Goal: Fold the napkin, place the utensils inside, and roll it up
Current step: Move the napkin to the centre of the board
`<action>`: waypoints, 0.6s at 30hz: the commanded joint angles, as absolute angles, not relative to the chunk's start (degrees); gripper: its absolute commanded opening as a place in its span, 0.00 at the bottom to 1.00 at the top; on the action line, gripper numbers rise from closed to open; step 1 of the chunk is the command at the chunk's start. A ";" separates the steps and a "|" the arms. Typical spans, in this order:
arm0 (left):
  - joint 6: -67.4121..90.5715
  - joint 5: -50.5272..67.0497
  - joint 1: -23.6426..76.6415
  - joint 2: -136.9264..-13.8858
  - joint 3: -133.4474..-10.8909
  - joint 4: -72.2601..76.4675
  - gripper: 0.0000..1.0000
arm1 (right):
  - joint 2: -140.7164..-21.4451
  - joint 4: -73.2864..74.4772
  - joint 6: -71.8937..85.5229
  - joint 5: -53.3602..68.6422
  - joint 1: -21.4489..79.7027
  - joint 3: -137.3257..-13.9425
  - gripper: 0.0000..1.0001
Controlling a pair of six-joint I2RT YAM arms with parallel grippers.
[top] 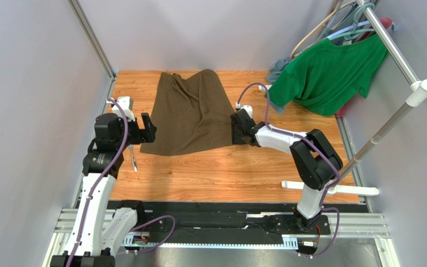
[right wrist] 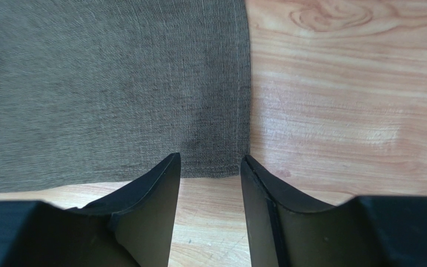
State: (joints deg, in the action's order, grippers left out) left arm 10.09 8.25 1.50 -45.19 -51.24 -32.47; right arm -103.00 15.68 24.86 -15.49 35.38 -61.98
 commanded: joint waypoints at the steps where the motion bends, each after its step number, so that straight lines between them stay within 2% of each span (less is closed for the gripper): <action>1: 9.23 7.82 1.84 -45.09 -51.86 -32.52 0.99 | -105.29 19.07 26.19 -20.30 35.95 -65.30 0.46; 9: 9.05 7.38 2.64 -45.09 -51.94 -32.61 0.99 | -108.45 21.62 27.60 -22.41 35.95 -66.09 0.40; 11: 9.05 7.30 2.81 -45.18 -51.94 -32.61 0.99 | -108.54 22.32 28.04 -22.68 35.86 -65.74 0.30; 18: 9.05 6.86 3.25 -45.09 -51.94 -32.69 0.99 | -104.60 21.88 29.97 -18.64 35.95 -60.74 0.08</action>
State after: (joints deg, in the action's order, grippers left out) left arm 10.07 7.35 2.68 -45.23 -51.24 -32.47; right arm -105.89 19.44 27.24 -21.98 35.94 -64.31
